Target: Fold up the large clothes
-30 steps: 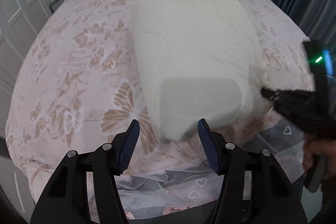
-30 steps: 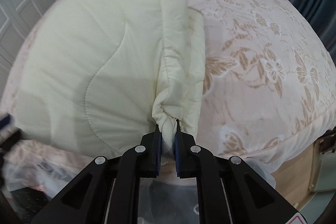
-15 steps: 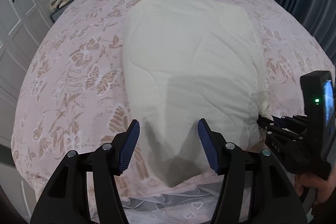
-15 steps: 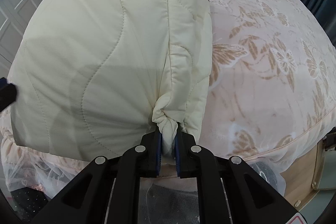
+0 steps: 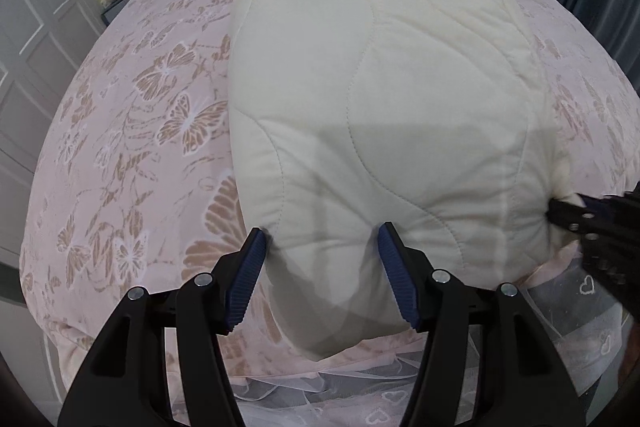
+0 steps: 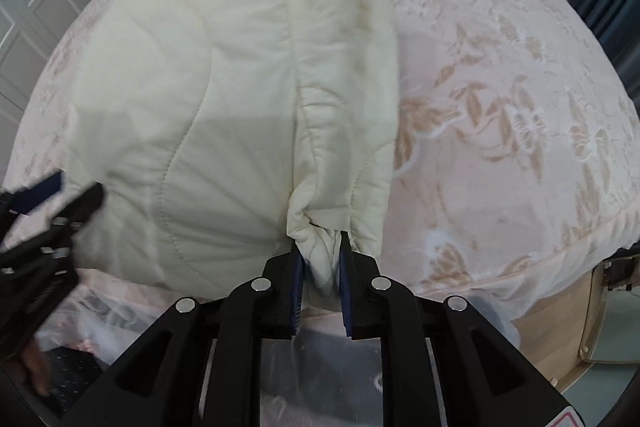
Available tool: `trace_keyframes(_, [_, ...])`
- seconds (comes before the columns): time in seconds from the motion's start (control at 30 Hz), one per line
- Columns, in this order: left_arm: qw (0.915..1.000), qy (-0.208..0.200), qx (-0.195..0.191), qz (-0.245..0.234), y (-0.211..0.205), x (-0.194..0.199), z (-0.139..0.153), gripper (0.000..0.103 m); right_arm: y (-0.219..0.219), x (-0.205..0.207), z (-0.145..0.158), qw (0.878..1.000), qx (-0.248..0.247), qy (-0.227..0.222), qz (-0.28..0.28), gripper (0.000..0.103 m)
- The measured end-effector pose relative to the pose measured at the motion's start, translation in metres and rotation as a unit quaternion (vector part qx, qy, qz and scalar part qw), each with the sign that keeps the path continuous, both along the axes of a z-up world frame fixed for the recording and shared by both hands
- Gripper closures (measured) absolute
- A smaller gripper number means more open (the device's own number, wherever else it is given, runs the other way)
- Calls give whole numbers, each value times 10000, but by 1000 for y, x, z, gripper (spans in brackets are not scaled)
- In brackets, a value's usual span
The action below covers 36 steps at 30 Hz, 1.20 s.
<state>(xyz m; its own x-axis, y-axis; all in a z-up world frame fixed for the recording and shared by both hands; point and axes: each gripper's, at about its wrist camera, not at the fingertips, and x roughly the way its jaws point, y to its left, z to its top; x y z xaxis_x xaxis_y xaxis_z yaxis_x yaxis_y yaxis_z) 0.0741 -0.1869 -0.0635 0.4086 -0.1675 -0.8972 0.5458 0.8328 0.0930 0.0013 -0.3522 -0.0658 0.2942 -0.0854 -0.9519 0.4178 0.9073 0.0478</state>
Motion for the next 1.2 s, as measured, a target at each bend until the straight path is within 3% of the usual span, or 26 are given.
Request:
trace_keyframes(0.13, [9999,103,-64,82,1,6,0,46,0,0,34,9993,-286,-239,-65,73])
trace_keyframes(0.23, [9998,140,-65,99,-1,7,0,46,1,2,60,9970,-617,-450,-99,73])
trace_keyframes(0.33, [9997,204,-92,123,-1,10,1,46,-1,15,73,9965,-591,-585,14,73])
trace_keyframes(0.53, [9991,351,-158,159,-1,19,0,45,-5,44,60,9979,-484,-418,74,73])
trace_keyframes(0.97, [9990,396,-158,127,-9,28,1,40,-13,72,-1,9992,-372,153,59,78])
trace_keyframes(1.2, [9988,51,-467,146,-13,43,42,42,-22,81,-17,9995,-204,248,-5,78])
